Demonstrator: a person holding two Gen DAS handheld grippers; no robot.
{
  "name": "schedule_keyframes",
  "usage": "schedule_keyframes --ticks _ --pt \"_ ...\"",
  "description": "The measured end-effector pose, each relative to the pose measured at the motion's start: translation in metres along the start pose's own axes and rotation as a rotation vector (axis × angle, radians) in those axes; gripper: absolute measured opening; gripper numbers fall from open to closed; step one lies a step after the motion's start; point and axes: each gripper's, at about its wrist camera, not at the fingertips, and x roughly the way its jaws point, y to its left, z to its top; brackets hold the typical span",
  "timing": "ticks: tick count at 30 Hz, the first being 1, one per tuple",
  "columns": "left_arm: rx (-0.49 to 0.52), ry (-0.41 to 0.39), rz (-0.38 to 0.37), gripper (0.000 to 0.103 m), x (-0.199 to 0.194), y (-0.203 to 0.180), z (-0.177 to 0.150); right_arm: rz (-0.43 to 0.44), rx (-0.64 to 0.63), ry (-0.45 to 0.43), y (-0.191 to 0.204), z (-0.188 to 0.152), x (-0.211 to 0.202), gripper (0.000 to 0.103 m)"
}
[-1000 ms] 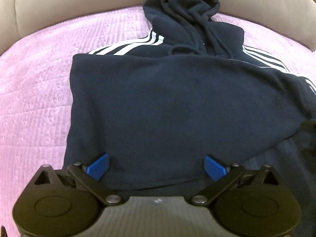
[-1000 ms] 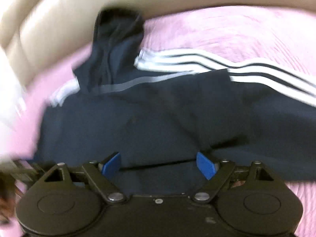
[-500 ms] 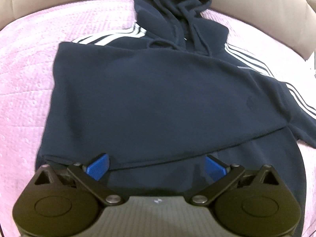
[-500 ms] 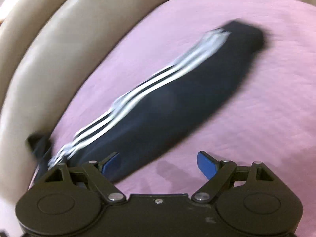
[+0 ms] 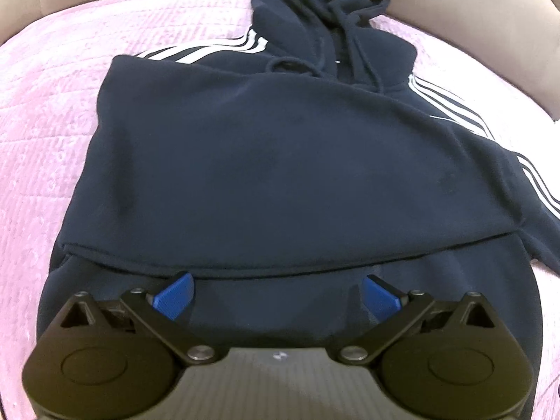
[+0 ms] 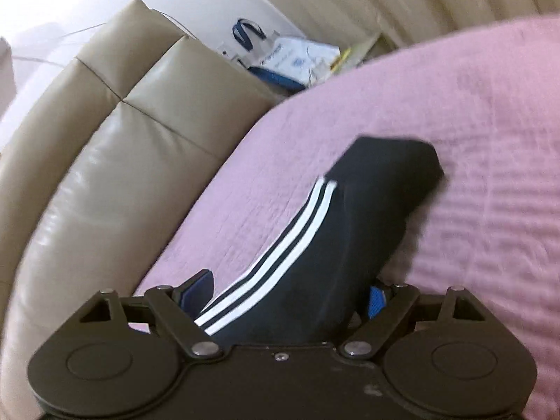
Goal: Fold large clothes
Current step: 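Grasp the striped sleeve cuff with the right gripper and lift it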
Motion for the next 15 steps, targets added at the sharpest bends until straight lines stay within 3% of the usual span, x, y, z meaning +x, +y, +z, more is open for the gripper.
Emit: schedule_keyframes --ticks 1,2,3,4,6,11,15 --pt "-0.003 0.004 0.006 0.103 0.0 0.001 0.0 -0.024 -0.004 -0.024 0.003 0.0 0.004 0.092" --pt "-0.006 0.006 0.011 0.103 0.001 0.003 -0.001 -0.052 0.0 -0.041 0.001 0.007 0.0 0.065" --pt "-0.009 0.007 0.013 0.103 0.001 0.004 -0.001 -0.091 0.016 -0.055 0.002 0.009 0.003 0.025" --pt "-0.012 0.006 0.014 0.103 0.0 0.006 -0.001 -0.122 0.046 -0.052 0.002 0.011 0.006 0.014" --pt "-0.016 -0.001 0.016 0.103 -0.002 0.009 -0.001 -0.137 0.086 -0.05 -0.001 0.015 0.01 0.014" --pt "-0.024 -0.004 0.015 0.103 -0.004 0.012 -0.002 -0.097 0.023 -0.1 0.019 0.027 -0.002 0.011" --pt "-0.022 0.002 -0.011 0.103 -0.004 0.009 -0.002 -0.005 0.132 -0.175 0.037 0.037 -0.025 0.009"
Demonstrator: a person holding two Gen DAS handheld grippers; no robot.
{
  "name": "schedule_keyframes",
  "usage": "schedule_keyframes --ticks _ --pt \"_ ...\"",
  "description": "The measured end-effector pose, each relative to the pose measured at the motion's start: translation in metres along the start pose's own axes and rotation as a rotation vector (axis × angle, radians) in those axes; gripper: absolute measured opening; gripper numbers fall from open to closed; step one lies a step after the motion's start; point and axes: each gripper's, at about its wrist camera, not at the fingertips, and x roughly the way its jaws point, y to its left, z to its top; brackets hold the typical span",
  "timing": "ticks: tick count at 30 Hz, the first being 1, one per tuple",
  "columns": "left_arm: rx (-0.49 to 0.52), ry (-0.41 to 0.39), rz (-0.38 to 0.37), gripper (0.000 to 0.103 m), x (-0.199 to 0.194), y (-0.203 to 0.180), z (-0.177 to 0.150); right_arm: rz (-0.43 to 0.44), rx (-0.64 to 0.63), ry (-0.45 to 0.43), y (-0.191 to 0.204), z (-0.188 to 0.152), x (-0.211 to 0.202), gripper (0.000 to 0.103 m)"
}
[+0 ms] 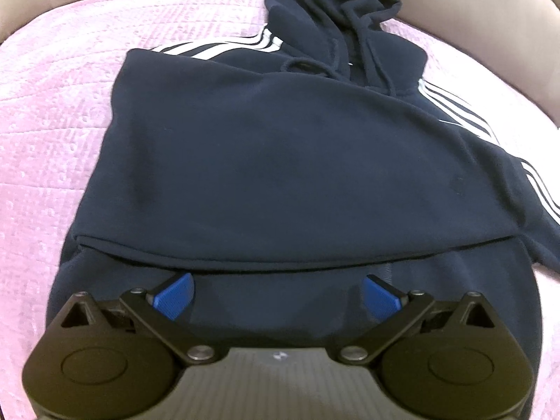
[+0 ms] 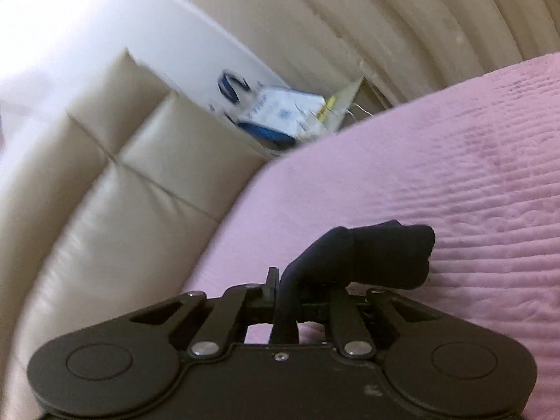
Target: Fold large clothes
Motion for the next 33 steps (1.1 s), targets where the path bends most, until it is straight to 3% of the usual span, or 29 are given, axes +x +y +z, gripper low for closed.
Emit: schedule_keyframes --ticks 5,9,14,18,25,33 --pt "-0.013 -0.004 -0.04 0.103 -0.004 -0.004 -0.001 0.252 0.118 -0.057 0.065 0.0 -0.027 0.009" --pt "-0.028 -0.041 -0.114 0.103 -0.018 -0.004 0.001 0.494 0.2 -0.012 0.131 -0.014 -0.045 0.009" --pt "-0.049 -0.087 -0.135 0.103 -0.035 0.008 0.006 0.744 0.096 0.088 0.233 -0.061 -0.075 0.009" --pt "-0.075 -0.11 -0.144 0.103 -0.049 0.03 0.011 0.861 -0.011 0.174 0.296 -0.121 -0.103 0.009" --pt "-0.135 -0.205 -0.153 0.103 -0.08 0.09 0.018 0.957 -0.153 0.389 0.353 -0.267 -0.123 0.009" --pt "-0.282 -0.271 -0.16 0.103 -0.09 0.168 0.01 0.842 -0.536 0.659 0.326 -0.44 -0.118 0.009"
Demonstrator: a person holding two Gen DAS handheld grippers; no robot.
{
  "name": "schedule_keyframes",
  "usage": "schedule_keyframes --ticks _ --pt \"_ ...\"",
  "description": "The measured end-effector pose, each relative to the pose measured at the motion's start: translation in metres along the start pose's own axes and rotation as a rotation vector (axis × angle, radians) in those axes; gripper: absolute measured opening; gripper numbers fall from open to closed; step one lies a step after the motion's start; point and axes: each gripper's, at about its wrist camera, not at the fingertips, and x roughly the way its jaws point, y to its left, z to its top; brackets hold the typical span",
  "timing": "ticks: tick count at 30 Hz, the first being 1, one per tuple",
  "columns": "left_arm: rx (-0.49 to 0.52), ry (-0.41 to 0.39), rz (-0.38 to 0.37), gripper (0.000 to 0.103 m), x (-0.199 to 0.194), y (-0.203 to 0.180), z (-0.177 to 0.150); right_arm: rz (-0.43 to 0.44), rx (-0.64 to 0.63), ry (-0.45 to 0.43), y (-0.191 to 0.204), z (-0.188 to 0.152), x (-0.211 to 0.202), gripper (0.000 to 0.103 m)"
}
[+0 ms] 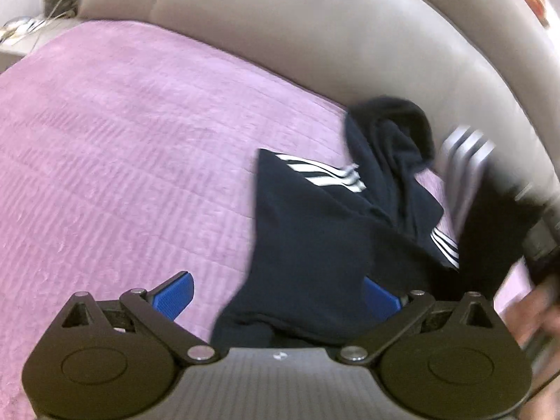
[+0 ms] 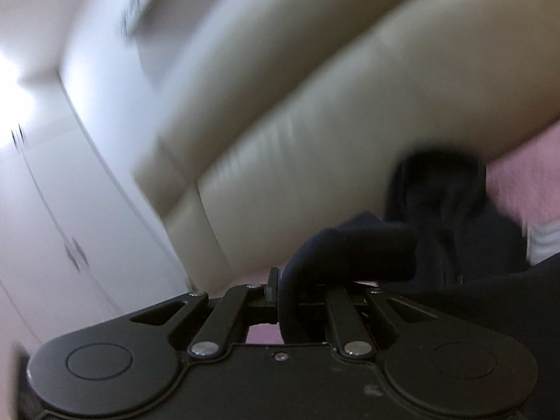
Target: Fold large clothes
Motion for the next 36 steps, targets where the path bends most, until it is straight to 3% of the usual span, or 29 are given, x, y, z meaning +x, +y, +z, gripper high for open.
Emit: schedule_keyframes --ticks 6,11,13,14,15,16,18,19,20,22,24,26,28,30,32,34,36 --pt "-0.038 0.001 -0.007 0.103 0.018 0.023 0.005 -0.039 -0.057 0.212 -0.007 -0.065 0.029 0.011" --pt "-0.043 0.019 -0.007 0.103 0.031 0.025 -0.001 -0.058 0.014 0.265 -0.025 -0.079 0.038 0.018" --pt "-0.048 0.031 -0.005 0.103 0.035 0.027 -0.004 -0.057 0.016 0.289 -0.027 -0.075 0.039 0.041" --pt "-0.05 0.036 -0.003 0.103 0.037 0.027 -0.005 -0.049 0.043 0.293 -0.029 -0.073 0.04 0.064" --pt "-0.053 0.038 -0.004 0.103 0.039 0.027 -0.006 -0.031 0.093 0.285 -0.033 -0.071 0.038 0.081" --pt "-0.055 0.04 -0.007 0.103 0.039 0.027 -0.007 -0.015 0.16 0.263 -0.039 -0.067 0.039 0.082" --pt "-0.054 0.048 -0.012 0.103 0.039 0.028 -0.007 -0.034 0.292 0.254 -0.049 -0.064 0.044 0.076" --pt "-0.049 0.063 -0.004 0.103 0.039 0.026 -0.007 -0.06 0.318 0.269 -0.051 -0.064 0.048 0.064" --pt "-0.035 0.096 0.024 0.103 0.04 0.023 -0.006 -0.087 0.308 0.264 -0.05 -0.062 0.049 0.011" --pt "0.013 0.132 0.058 0.102 0.039 0.014 -0.005 -0.096 0.188 0.184 -0.032 -0.049 0.047 0.014" --pt "0.052 0.122 0.042 0.103 0.033 0.007 -0.006 -0.011 0.064 0.096 -0.008 -0.035 0.04 0.014" --pt "0.071 0.127 0.028 0.103 0.03 0.001 -0.006 0.035 -0.056 0.076 0.018 -0.026 0.041 0.014" --pt "0.069 0.133 0.024 0.103 0.03 -0.003 -0.005 0.002 -0.168 0.162 0.035 -0.028 0.058 0.022" --pt "0.064 0.137 0.026 0.103 0.03 -0.004 -0.006 0.003 -0.179 0.284 0.036 -0.037 0.073 0.051" --pt "0.078 0.139 0.032 0.103 0.026 -0.005 -0.009 0.058 -0.094 0.439 0.026 -0.048 0.086 0.07" --pt "0.098 0.14 0.046 0.103 0.021 -0.003 -0.012 0.115 -0.006 0.532 0.016 -0.051 0.086 0.076" --pt "0.1 0.134 0.044 0.103 0.018 0.001 -0.013 0.108 0.009 0.513 0.01 -0.039 0.07 0.078"
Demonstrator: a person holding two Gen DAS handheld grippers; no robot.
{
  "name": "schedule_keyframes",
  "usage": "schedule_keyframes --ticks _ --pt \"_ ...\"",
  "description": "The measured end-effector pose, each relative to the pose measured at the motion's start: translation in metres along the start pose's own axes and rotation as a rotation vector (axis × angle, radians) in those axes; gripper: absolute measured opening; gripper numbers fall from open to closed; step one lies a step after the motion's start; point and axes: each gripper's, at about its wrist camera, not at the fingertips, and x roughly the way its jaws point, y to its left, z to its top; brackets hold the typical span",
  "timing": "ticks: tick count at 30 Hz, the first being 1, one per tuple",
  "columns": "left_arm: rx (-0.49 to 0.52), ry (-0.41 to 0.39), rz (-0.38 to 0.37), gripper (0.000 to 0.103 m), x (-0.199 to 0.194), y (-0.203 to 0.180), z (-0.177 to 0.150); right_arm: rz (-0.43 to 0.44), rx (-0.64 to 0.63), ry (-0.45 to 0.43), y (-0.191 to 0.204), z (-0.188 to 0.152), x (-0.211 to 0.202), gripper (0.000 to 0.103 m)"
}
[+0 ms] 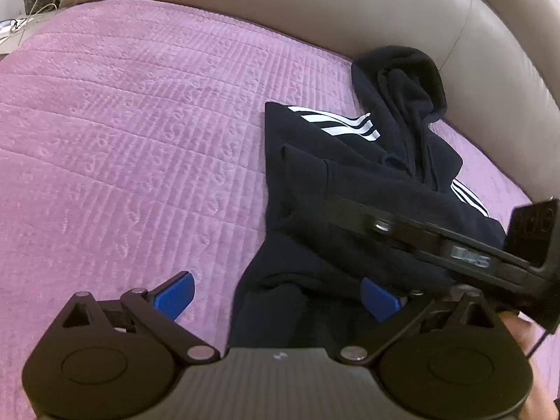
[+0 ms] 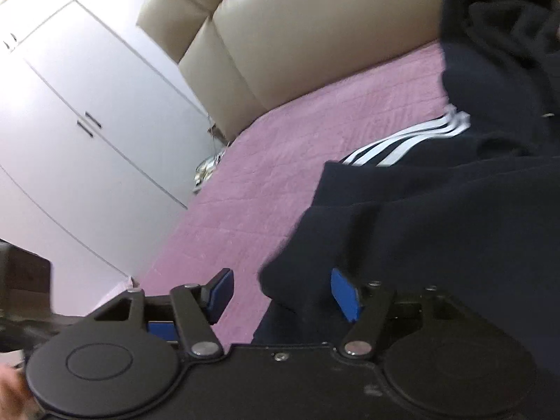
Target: Fold large clothes
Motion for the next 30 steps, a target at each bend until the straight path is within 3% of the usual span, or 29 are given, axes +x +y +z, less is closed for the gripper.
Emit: schedule_keyframes --ticks 4,7,9,11,14,16,18,20,22,26,28,30 --pt "0.001 -0.015 -0.024 0.103 0.011 0.003 0.012 -0.097 -0.002 -0.117 -0.025 0.017 -0.071 0.082" --pt "0.029 -0.021 -0.042 0.102 0.029 -0.006 0.028 -0.326 0.004 -0.221 -0.069 0.038 -0.124 0.083" --pt "0.07 -0.036 -0.05 0.102 0.038 -0.02 0.038 -0.526 0.019 -0.279 -0.104 0.049 -0.161 0.085" --pt "0.137 -0.063 -0.059 0.102 0.044 -0.039 0.045 -0.618 0.035 -0.258 -0.133 0.054 -0.182 0.085" --pt "0.27 -0.079 -0.063 0.103 0.055 -0.074 0.046 -0.624 0.106 -0.058 -0.182 0.063 -0.176 0.083" --pt "0.331 -0.067 -0.048 0.103 0.069 -0.093 0.045 -0.638 0.079 -0.085 -0.197 0.062 -0.172 0.083" --pt "0.364 -0.043 -0.016 0.103 0.088 -0.105 0.043 -0.782 0.052 -0.101 -0.199 0.071 -0.163 0.085" --pt "0.409 -0.033 0.053 0.103 0.107 -0.11 0.039 -0.881 0.106 -0.128 -0.207 0.074 -0.169 0.085" --pt "0.486 -0.025 0.135 0.103 0.116 -0.115 0.03 -0.882 0.155 -0.138 -0.206 0.072 -0.188 0.085" --pt "0.571 -0.077 0.14 0.103 0.091 -0.12 0.015 -0.753 0.006 -0.17 -0.156 0.047 -0.217 0.086" --pt "0.571 -0.083 0.101 0.103 0.078 -0.121 0.013 -0.655 -0.055 -0.108 -0.134 0.031 -0.219 0.087" --pt "0.546 -0.058 0.08 0.103 0.079 -0.121 0.016 -0.661 -0.12 -0.001 -0.126 0.015 -0.208 0.087"
